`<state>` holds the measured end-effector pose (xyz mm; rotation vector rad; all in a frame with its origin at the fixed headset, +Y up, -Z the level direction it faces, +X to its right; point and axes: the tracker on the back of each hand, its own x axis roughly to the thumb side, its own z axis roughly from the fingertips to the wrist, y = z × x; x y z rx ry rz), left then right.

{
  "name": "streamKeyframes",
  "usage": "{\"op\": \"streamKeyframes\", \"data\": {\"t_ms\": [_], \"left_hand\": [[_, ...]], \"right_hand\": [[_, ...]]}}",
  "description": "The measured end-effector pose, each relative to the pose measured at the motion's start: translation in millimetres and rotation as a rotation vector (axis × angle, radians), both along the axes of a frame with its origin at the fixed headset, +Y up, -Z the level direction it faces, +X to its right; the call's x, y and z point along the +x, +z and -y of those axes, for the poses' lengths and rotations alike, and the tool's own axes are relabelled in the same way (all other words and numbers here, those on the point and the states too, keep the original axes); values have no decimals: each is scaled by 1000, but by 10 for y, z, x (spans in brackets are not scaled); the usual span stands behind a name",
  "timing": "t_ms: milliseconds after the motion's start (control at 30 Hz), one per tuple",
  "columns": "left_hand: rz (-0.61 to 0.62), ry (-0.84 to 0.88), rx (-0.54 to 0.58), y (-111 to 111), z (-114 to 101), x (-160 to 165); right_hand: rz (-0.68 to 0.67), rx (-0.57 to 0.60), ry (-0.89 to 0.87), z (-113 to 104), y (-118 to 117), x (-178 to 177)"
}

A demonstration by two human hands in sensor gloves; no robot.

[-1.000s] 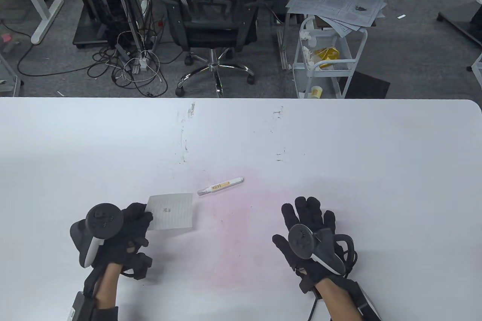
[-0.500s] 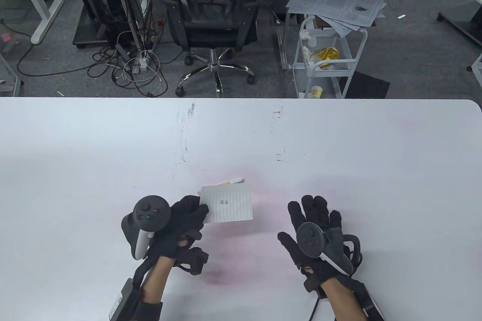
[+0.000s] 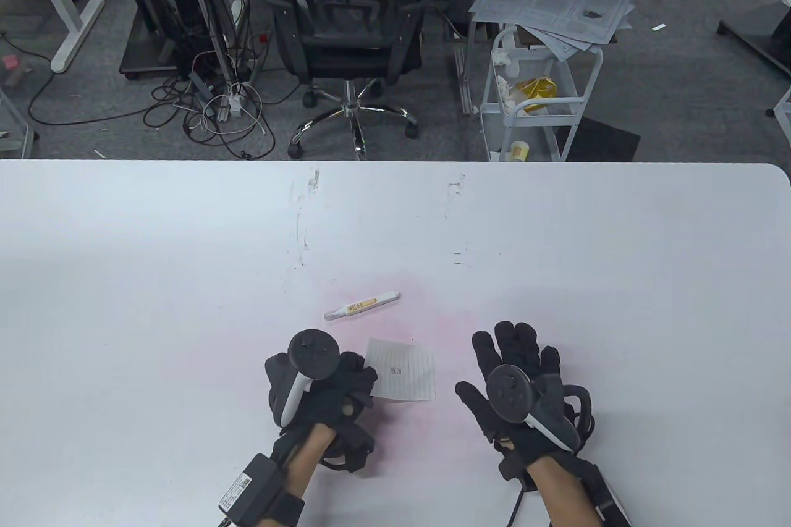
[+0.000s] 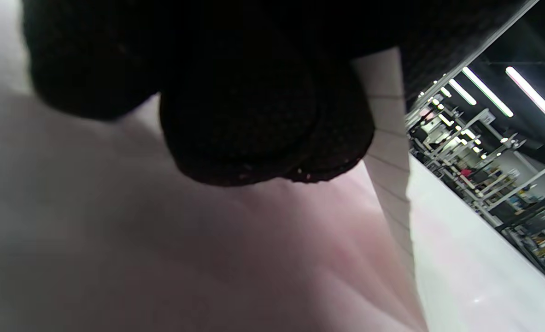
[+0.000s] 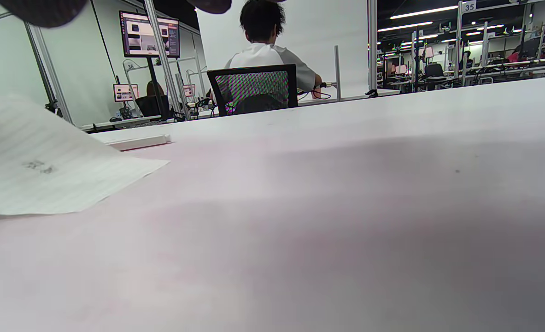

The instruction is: Squeeze and apply correction pen on text

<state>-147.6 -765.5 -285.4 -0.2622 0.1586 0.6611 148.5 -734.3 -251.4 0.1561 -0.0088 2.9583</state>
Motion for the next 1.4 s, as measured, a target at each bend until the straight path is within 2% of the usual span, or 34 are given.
{"op": "streamKeyframes", "data": {"t_ms": [267, 367, 433, 567, 600, 767, 867, 1100, 1267, 1400], "left_hand": [[-10, -36, -50, 16, 4, -15], [35, -84, -91, 16, -47, -25], [45, -162, -61, 24, -126, -25], [86, -400, 98, 56, -308, -16], [81, -451, 102, 75, -346, -16], [77, -506, 193, 104, -481, -48], [94, -560, 253, 70, -546, -76], [170, -871, 433, -158, -745, -62], [177, -963, 454, -349, -792, -24], [186, -1000, 429, -486, -724, -9]], "right_hand": [[3, -3, -1, 0, -3, 7], [3, -2, -2, -1, -4, 9], [3, -2, -2, -1, -4, 10], [4, 2, 0, -4, -3, 10], [4, 3, 0, -4, -3, 10], [4, 8, 2, -4, -1, 8], [3, 10, 3, -4, -1, 7], [6, 9, 0, -6, 1, 9], [7, 8, -6, -6, -2, 13], [7, 10, -12, -7, -6, 20]]}}
